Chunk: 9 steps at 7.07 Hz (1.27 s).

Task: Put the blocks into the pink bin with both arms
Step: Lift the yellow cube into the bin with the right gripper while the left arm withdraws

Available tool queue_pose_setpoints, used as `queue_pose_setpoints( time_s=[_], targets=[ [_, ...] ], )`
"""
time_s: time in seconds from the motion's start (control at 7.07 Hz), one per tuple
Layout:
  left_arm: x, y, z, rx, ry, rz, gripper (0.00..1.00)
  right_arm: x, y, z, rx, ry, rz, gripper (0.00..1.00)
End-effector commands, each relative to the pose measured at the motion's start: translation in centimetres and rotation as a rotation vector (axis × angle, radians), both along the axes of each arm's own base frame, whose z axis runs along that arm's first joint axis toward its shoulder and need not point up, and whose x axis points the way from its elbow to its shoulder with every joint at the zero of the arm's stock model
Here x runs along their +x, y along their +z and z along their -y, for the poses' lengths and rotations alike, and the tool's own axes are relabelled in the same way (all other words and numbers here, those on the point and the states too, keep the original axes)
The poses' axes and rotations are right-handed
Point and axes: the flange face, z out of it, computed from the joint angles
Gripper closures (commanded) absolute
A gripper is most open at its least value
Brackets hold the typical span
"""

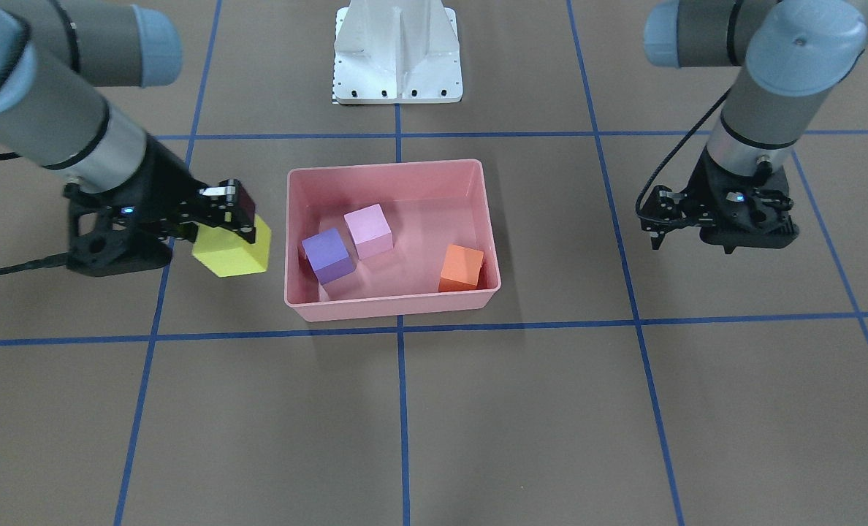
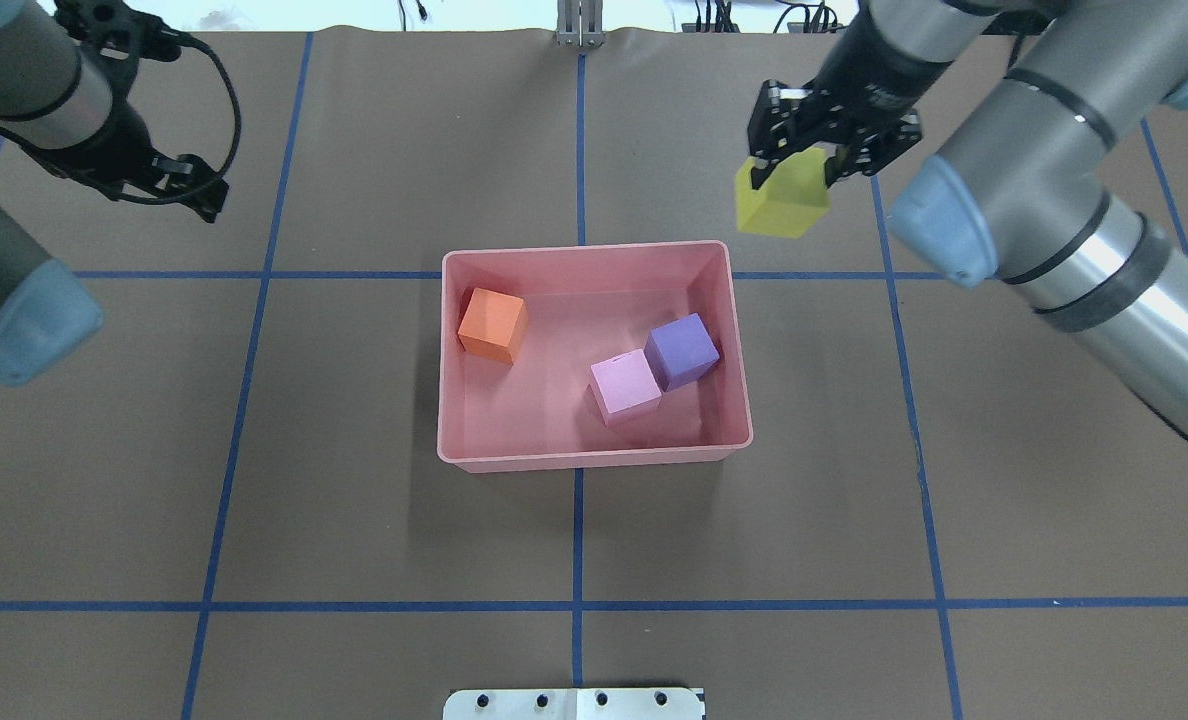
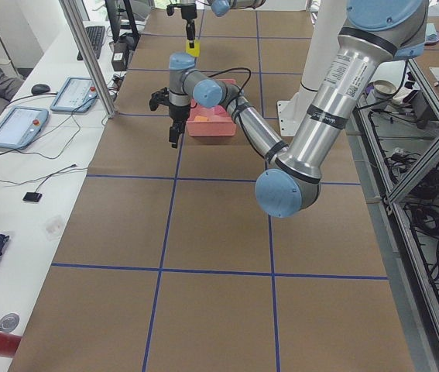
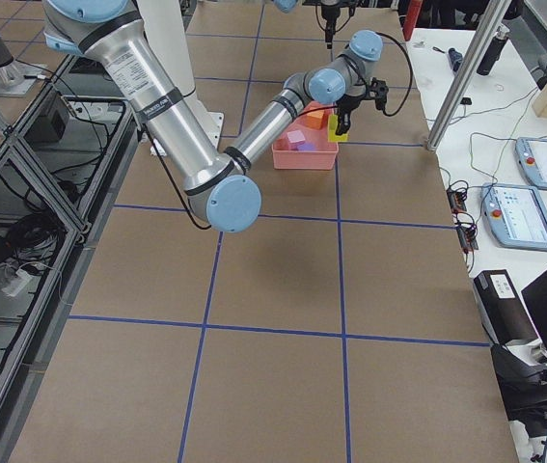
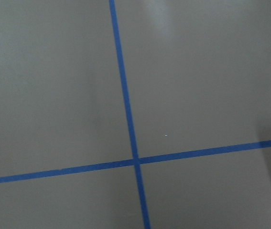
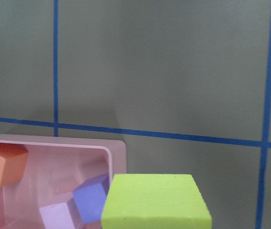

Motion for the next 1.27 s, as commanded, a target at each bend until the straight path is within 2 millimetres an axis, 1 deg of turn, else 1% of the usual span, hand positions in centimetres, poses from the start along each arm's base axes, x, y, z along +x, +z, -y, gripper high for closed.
queue_pose_setpoints(
  time_s=[0.0,0.14,0.28,0.42,0.57,0.71,0.85,0.99,1.13],
  targets=[
    [-5.9,3.5,0.7,0.045,0.061,-0.036,0.0,-8.8,-5.4,-4.9,-0.032,0.063,-0.03,1.0],
    [-6.2,4.4,0.5,0.024,0.07,-0.047,0.0,-11.7,-6.5,-6.9,-0.008,0.066,-0.043,1.0],
    [-6.5,5.0,0.0,0.005,0.054,-0.047,0.0,-14.2,-7.3,-8.7,-0.008,0.068,-0.052,1.0],
    [-6.5,5.3,0.1,0.002,0.054,-0.042,0.0,-16.4,-8.1,-10.8,0.003,0.071,-0.059,1.0],
    [-6.6,5.5,0.0,0.003,0.057,-0.039,0.0,-18.3,-8.3,-12.7,0.026,0.063,-0.048,1.0],
    [-7.0,6.4,-0.4,-0.01,0.057,-0.032,0.0,-20.2,-8.0,-13.4,0.035,0.066,-0.038,1.0],
    [-7.2,7.5,-0.8,-0.025,0.06,-0.025,0.0,-21.5,-7.8,-12.9,0.035,0.069,-0.036,1.0],
    [-7.2,7.6,-0.8,-0.028,0.06,-0.024,0.0,-21.5,-7.8,-12.9,0.035,0.068,-0.035,0.94],
    [-7.4,8.3,-1.1,-0.039,0.059,-0.018,0.0,-21.4,-7.9,-12.9,0.035,0.068,-0.035,0.01]
  ],
)
